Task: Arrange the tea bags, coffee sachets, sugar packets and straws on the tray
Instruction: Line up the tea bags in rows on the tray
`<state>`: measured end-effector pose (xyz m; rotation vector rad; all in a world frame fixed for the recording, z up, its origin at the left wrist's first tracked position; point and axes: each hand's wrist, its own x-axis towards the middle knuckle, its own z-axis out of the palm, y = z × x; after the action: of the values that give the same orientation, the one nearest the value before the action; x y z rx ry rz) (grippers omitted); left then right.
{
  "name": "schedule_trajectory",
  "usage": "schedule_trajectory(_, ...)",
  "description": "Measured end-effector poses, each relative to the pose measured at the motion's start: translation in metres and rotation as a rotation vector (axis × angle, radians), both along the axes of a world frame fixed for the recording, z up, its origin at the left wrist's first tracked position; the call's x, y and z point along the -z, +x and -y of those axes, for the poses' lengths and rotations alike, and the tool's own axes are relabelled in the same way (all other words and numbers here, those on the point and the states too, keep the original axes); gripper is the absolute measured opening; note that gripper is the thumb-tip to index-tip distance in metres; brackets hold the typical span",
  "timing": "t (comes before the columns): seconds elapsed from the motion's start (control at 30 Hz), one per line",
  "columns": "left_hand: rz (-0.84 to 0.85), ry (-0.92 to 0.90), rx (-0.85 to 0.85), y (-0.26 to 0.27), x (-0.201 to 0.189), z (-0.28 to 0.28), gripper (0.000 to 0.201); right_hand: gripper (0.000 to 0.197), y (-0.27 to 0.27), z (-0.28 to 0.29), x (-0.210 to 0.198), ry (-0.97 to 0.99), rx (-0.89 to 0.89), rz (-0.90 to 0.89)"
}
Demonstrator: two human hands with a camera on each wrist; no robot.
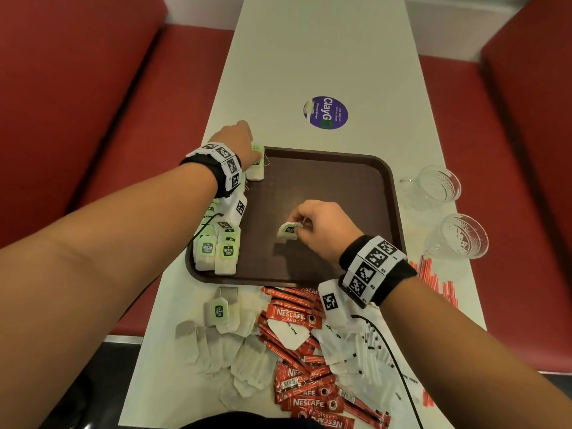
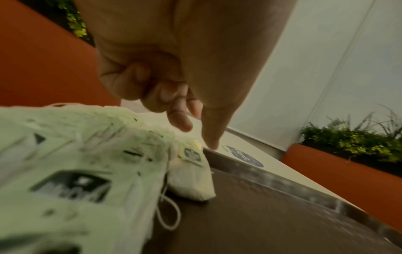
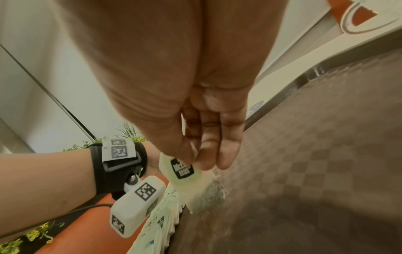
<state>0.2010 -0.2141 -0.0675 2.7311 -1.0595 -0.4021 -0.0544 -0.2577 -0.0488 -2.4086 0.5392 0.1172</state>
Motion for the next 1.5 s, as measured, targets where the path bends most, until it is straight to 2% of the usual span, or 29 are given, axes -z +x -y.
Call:
schedule_trajectory(0.13,0.031,0.168,0.130,-0.011,0.008,0.006,0.041,0.015,0.004,0.001,0.003,-0.010,-0.011,0.008)
schedule_trajectory(0.27,0.023,0.194,0.157,-0.013,0.012,0.002,0.032,0.013,0.008,0.002,0.004,-0.005,0.002,0.031)
schedule_trajectory(0.37,0.012,0.076,0.182,-0.020,-0.002,-0.005,0.029,0.014,0.010,0.005,0.005,-0.005,0.027,0.028)
schedule_trajectory(0.5,-0.229,-0.175,0.354,-0.046,-0.037,-0.030,0.033,0.017,0.013,0.008,0.004,-0.022,0.085,0.052)
schedule_trajectory(0.57,-0.353,-0.157,0.460,-0.061,-0.047,-0.046,0.031,0.015,0.015,0.009,0.004,-0.002,0.121,0.088)
schedule_trajectory(0.67,-0.326,-0.122,0.542,-0.073,-0.034,-0.064,0.019,0.007,0.017,0.008,0.003,0.024,0.137,0.134)
schedule_trajectory(0.77,-0.257,-0.172,0.482,-0.073,-0.019,-0.070,0.011,0.010,0.018,0.006,0.004,0.051,0.148,0.131)
schedule_trajectory(0.83,-0.249,-0.195,0.392,-0.065,-0.014,-0.070,0.008,0.018,0.017,0.006,0.004,0.056,0.119,0.067)
schedule_trajectory(0.93,-0.225,-0.146,0.241,-0.043,-0.005,-0.065,0.009,0.024,0.008,0.004,0.004,-0.003,-0.103,-0.256)
schedule_trajectory(1.03,-0.170,-0.055,0.180,-0.025,0.001,-0.053,0.018,0.025,-0.007,-0.003,0.008,0.019,-0.277,-0.530)
schedule_trajectory(1.17,-0.097,-0.045,0.077,-0.009,0.001,-0.031,0.026,0.023,-0.016,-0.004,0.012,0.008,-0.316,-0.545)
schedule_trajectory(1.37,-0.037,0.042,0.001,-0.001,0.005,-0.015,0.021,0.017,-0.017,-0.008,0.018,-0.007,-0.326,-0.555)
schedule_trajectory(1.5,0.021,0.033,-0.031,-0.012,0.007,-0.006,0.033,0.015,-0.016,-0.010,0.018,-0.028,-0.343,-0.559)
